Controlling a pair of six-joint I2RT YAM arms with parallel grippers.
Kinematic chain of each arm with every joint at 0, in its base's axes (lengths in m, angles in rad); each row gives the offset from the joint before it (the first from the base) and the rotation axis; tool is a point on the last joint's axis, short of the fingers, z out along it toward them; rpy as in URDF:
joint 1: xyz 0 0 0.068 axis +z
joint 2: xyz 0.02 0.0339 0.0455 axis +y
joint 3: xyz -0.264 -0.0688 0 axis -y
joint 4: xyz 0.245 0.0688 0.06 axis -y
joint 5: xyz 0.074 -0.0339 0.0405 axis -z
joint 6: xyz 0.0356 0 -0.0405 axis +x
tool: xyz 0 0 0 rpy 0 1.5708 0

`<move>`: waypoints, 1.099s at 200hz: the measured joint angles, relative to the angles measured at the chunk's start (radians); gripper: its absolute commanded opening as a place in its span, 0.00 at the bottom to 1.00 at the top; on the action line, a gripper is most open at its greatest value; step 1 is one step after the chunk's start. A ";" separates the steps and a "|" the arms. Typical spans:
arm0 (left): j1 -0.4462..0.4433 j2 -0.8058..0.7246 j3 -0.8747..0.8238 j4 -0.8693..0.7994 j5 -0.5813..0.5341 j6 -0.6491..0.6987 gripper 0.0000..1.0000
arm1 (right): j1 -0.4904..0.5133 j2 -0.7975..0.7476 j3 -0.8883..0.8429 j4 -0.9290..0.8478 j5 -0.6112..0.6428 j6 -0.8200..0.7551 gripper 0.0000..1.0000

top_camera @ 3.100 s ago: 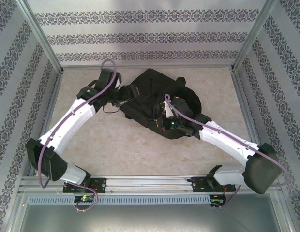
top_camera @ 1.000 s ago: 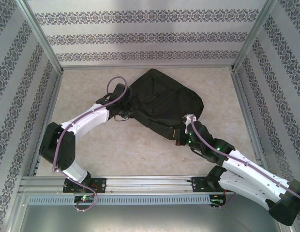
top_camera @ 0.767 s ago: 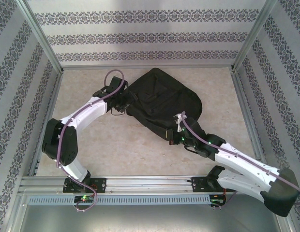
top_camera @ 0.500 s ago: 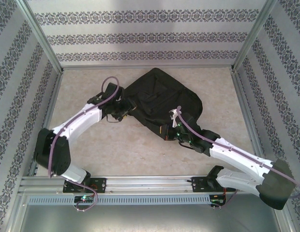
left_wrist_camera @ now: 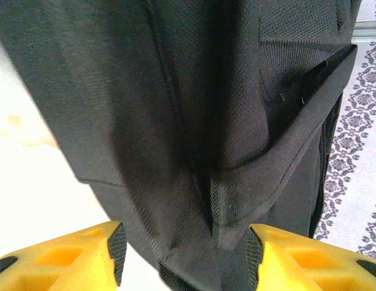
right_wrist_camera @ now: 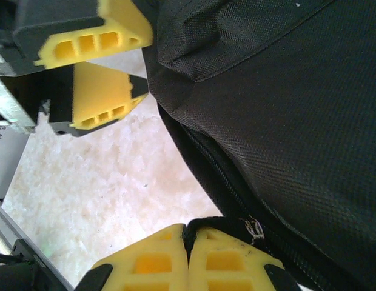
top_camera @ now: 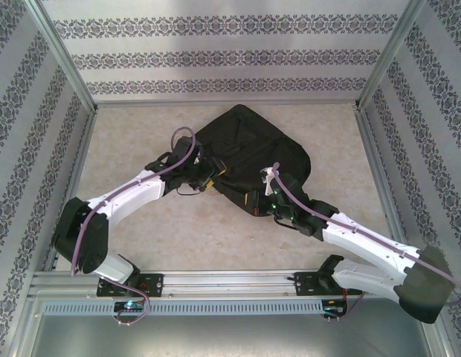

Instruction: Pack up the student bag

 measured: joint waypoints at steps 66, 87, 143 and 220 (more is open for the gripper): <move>-0.008 0.083 0.020 0.038 0.015 -0.027 0.13 | -0.002 -0.048 -0.032 -0.013 0.016 0.018 0.00; -0.006 0.083 0.034 0.020 0.009 -0.016 0.05 | -0.003 -0.063 -0.032 -0.034 0.028 0.015 0.00; 0.028 0.075 0.049 -0.041 0.006 0.029 0.00 | -0.050 -0.115 -0.032 -0.171 0.045 -0.025 0.00; 0.058 0.064 0.090 -0.143 -0.010 0.123 0.00 | -0.142 -0.145 0.004 -0.318 0.003 -0.085 0.00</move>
